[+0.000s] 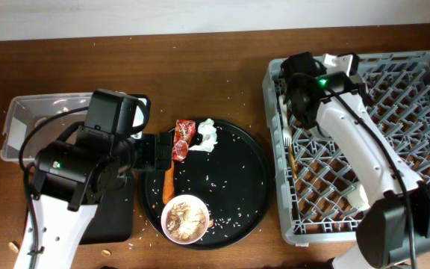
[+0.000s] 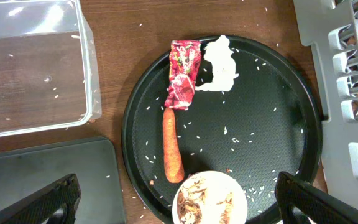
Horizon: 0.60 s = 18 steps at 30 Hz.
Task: Sort waste into correct bins and load items into the dishwasher rack
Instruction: 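Grasp the white plate edge with the right gripper and lift it, then stand the white plate upright in the rack with the right gripper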
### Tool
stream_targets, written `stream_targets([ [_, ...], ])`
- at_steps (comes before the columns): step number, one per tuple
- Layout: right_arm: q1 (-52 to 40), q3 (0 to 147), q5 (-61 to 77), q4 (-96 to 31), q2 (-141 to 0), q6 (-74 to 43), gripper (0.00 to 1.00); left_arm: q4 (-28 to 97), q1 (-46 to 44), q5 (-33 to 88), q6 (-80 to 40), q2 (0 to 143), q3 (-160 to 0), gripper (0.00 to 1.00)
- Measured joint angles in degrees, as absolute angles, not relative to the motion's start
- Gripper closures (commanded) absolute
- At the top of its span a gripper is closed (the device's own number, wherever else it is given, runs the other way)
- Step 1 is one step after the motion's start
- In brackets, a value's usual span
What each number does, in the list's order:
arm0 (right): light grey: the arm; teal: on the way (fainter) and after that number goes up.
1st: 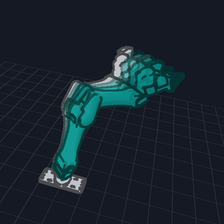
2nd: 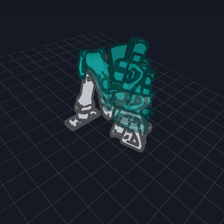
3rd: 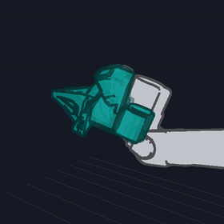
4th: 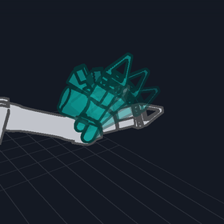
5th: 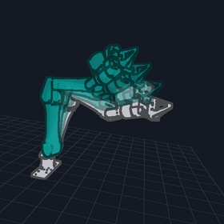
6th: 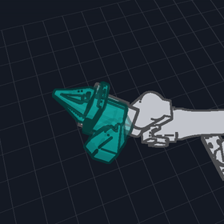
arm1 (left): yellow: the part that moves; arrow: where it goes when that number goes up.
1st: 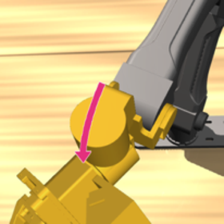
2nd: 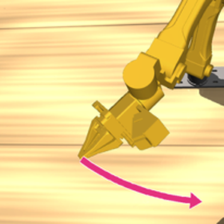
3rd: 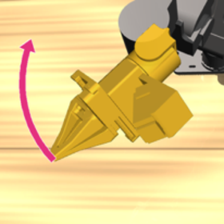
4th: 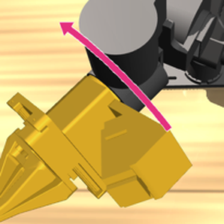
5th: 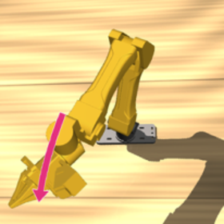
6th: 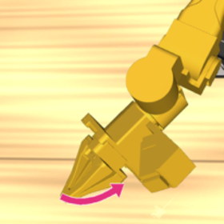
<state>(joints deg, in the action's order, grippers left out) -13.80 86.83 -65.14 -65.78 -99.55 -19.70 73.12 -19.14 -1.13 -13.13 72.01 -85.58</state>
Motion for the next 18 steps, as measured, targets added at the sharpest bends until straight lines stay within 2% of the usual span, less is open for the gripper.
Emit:
stream_targets([
  [8,-13.8,87.13,-71.24,-65.49,-97.84,-17.87,0.96,73.12,-19.14,-1.13,-13.15,72.01,-85.58,0.01],
  [15,-13.8,87.13,-65.21,-65.54,-97.84,-17.52,0.96,73.14,-19.14,-1.13,-13.13,72.01,-85.58,0.01],
  [18,-13.87,87.13,-63.51,-65.54,-97.86,-17.3,0.92,73.12,-19.14,-1.13,-13.13,72.01,-85.58,0.01],
])
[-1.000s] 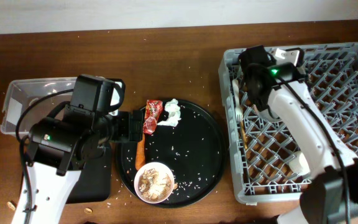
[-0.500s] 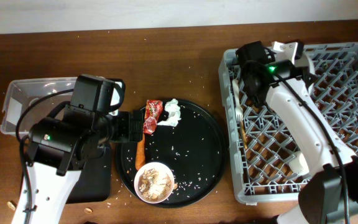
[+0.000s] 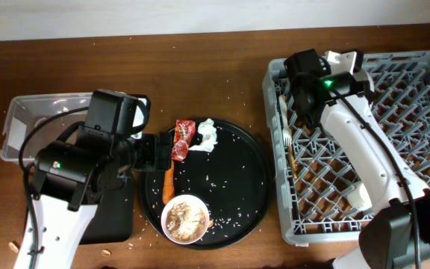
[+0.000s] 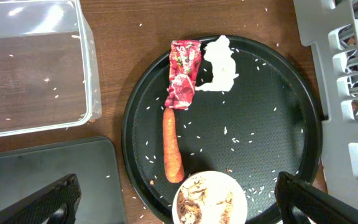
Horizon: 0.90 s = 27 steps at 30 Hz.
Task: Sort waste into correct bins and load items into the dishwasher rack
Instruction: 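Stand the white plate upright in the rack with the right gripper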
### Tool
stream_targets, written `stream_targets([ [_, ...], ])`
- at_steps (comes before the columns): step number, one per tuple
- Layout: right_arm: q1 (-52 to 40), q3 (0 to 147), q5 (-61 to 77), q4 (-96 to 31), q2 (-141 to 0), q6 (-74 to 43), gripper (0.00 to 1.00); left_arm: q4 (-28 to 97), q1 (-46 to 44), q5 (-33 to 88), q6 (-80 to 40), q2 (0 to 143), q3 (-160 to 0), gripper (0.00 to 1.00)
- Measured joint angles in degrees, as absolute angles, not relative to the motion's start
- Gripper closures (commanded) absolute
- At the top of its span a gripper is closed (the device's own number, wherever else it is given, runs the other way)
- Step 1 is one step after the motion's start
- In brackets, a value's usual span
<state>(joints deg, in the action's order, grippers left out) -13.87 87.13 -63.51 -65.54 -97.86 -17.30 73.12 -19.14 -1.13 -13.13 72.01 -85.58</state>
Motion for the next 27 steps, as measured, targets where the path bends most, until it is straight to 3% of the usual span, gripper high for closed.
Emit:
stream_targets([
  [5,-14.98,87.13,-62.83,-64.42,-97.86,-16.71,0.8,73.12,-19.14,-1.13,-13.13,72.01,-85.58,0.01],
  [13,-16.62,87.22,-61.67,-59.31,-97.86,-10.24,0.74,73.12,-19.14,-1.13,-13.15,72.01,-85.58,0.01],
  [16,-16.6,88.71,-53.82,-59.94,-94.85,-9.72,0.73,73.14,-19.14,-1.1,-13.13,72.01,-85.58,0.01],
  [18,-16.6,90.26,-44.05,-61.25,-90.41,-9.58,0.93,73.12,-19.14,-1.13,-13.13,72.01,-85.58,0.01],
  [19,-16.62,91.11,-38.22,-63.22,-87.83,-9.76,0.96,73.12,-19.14,-1.13,-13.15,72.01,-85.58,0.01],
  [23,-17.17,91.79,-16.8,-73.01,-83.33,-11.64,0.96,73.12,-19.14,-1.13,-13.15,72.01,-85.58,0.01],
  [27,-20.64,83.74,-5.26,-72.44,-87.29,-16.36,0.96,73.12,-19.14,-1.13,-13.13,72.01,-85.58,0.01],
])
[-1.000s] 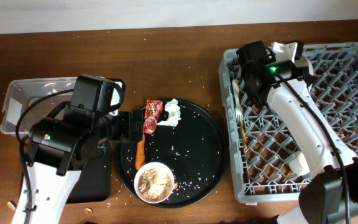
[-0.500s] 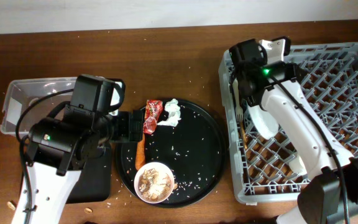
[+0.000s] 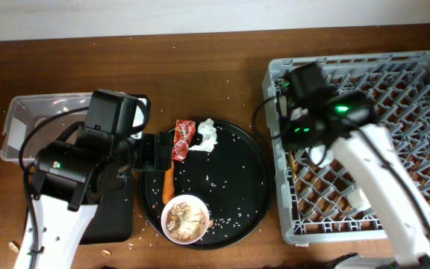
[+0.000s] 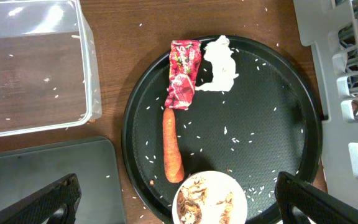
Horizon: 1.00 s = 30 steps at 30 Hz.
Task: Sort waste into correct bins and load items into the dishwasher rack
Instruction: 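Stand the white plate upright in the rack with the right gripper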
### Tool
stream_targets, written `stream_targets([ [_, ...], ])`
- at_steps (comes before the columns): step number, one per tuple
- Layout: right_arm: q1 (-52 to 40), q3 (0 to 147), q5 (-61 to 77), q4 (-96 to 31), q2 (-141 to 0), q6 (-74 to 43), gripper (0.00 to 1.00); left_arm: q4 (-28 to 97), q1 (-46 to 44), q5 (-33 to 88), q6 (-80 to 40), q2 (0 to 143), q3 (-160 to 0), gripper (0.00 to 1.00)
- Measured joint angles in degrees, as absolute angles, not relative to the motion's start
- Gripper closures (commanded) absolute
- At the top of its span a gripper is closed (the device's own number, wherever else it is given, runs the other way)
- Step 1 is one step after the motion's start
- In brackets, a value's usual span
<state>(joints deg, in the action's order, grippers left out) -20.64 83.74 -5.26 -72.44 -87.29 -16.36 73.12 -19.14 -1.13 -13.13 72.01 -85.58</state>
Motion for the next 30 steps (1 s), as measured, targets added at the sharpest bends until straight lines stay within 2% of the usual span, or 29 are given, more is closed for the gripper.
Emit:
stream_targets([
  [6,-19.81,74.87,-5.32,-64.66,-89.97,-21.61,0.96,73.1,-19.14,-1.13,-13.13,72.01,-85.58,0.01],
  [10,-11.7,76.01,-14.39,-64.2,-89.95,-25.28,0.96,73.14,-19.14,-1.13,-13.15,72.01,-85.58,0.01],
  [12,-4.6,79.24,-15.49,-63.42,-89.95,-24.32,0.96,73.1,-19.14,-1.13,-13.15,72.01,-85.58,0.01],
  [14,-1.54,81.23,-13.19,-62.98,-89.95,-20.43,0.96,73.14,-19.14,-1.13,-13.13,72.01,-85.58,0.01],
  [18,-0.78,83.37,-10.92,-63.18,-89.95,-15.7,0.93,73.12,-19.14,-1.13,-13.13,72.01,-85.58,0.01],
  [25,-0.78,89.69,-7.46,-67.44,-88.88,-14.37,0.88,73.12,-19.14,-1.13,-13.13,72.01,-85.58,0.01],
  [29,-0.78,96.95,-1.45,-72.79,-80.14,-14.28,0.84,73.12,-19.14,-1.13,-13.13,72.01,-85.58,0.01],
  [30,-0.78,98.32,-0.58,-73.82,-76.14,-14.17,0.8,73.12,-19.14,-1.13,-13.13,72.01,-85.58,0.01],
])
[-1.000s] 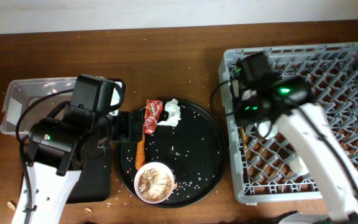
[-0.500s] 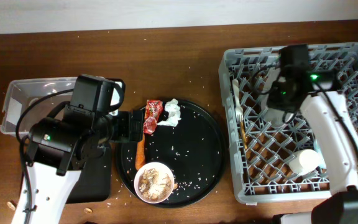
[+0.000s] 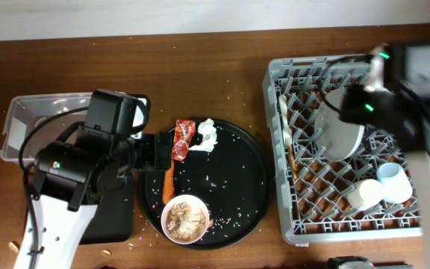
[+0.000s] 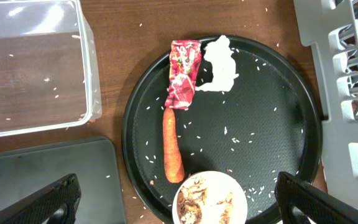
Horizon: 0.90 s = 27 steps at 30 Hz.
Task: Sort waste into correct bins and load items into the dishwasher rack
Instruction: 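Stand the white plate upright in the rack with the right gripper, then grasp the white tissue with the left gripper and drop it in the clear bin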
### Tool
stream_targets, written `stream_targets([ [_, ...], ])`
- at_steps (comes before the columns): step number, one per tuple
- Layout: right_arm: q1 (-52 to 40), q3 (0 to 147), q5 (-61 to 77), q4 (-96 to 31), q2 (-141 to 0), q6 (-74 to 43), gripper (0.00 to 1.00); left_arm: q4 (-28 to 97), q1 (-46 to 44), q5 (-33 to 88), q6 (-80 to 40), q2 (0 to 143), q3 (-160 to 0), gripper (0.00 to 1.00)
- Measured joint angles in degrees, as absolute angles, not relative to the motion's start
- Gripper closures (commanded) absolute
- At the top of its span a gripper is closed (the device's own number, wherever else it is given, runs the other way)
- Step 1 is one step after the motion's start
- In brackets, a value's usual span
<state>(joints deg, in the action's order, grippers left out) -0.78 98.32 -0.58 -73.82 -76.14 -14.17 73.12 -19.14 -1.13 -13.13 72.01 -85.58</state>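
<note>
On the black round tray [image 4: 278,143] lie a red wrapper [image 4: 183,83], a crumpled white napkin [image 4: 221,64] and a carrot [image 4: 173,146]. A white bowl of food scraps [image 4: 210,199] sits at the tray's near edge. My left gripper [image 4: 179,202] hangs open and empty above the bowl, with its fingers [image 4: 55,199] spread wide. In the overhead view it [image 3: 157,153] is at the tray's left rim. My right arm [image 3: 413,104] is a blur over the back right of the grey dishwasher rack [image 3: 312,194]. Its gripper cannot be made out.
A clear bin [image 3: 21,119] stands at the far left, with a black bin [image 3: 114,217] in front of it. The rack holds a fork [image 3: 286,134], a grey plate [image 3: 340,131] and two cups [image 3: 364,194]. Rice grains are scattered over the tray and the table.
My right arm has moved from over the rack's left part to its back right corner. The plate and cups in the rack now show. My left arm and the tray items have not moved.
My right arm first stood at the rack's back left corner by the fork, and a little later was still there. Then it was over the rack's left part, and now it is at the right. My left gripper stayed open above the tray throughout.
</note>
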Motion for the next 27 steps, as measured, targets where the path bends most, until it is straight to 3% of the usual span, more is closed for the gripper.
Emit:
stream_targets([
  [4,-0.78,100.44,1.23,-76.58,-59.29,-12.91,0.67,73.1,-19.14,-1.13,-13.13,72.01,-85.58,0.01],
  [6,-0.78,100.92,1.65,-79.31,-50.98,-11.75,0.39,73.14,-19.14,-1.13,-13.15,72.01,-85.58,0.01],
  [7,-0.78,101.12,1.67,-80.62,-47.99,-11.14,0.1,73.12,-19.14,-1.13,-13.13,72.01,-85.58,0.01],
  [8,-0.78,101.19,1.69,-82.06,-45.56,-10.92,0.01,73.12,-19.14,-1.13,-13.13,72.01,-85.58,0.01],
  [22,-0.78,101.1,2.07,-83.81,-41.91,-10.28,0.01,71.35,-19.29,3.2,-13.15,72.07,-85.58,0.01],
  [27,-0.78,101.08,2.07,-83.81,-41.91,-10.28,0.01,69.95,-25.78,1.76,-13.15,78.59,-85.71,0.05],
])
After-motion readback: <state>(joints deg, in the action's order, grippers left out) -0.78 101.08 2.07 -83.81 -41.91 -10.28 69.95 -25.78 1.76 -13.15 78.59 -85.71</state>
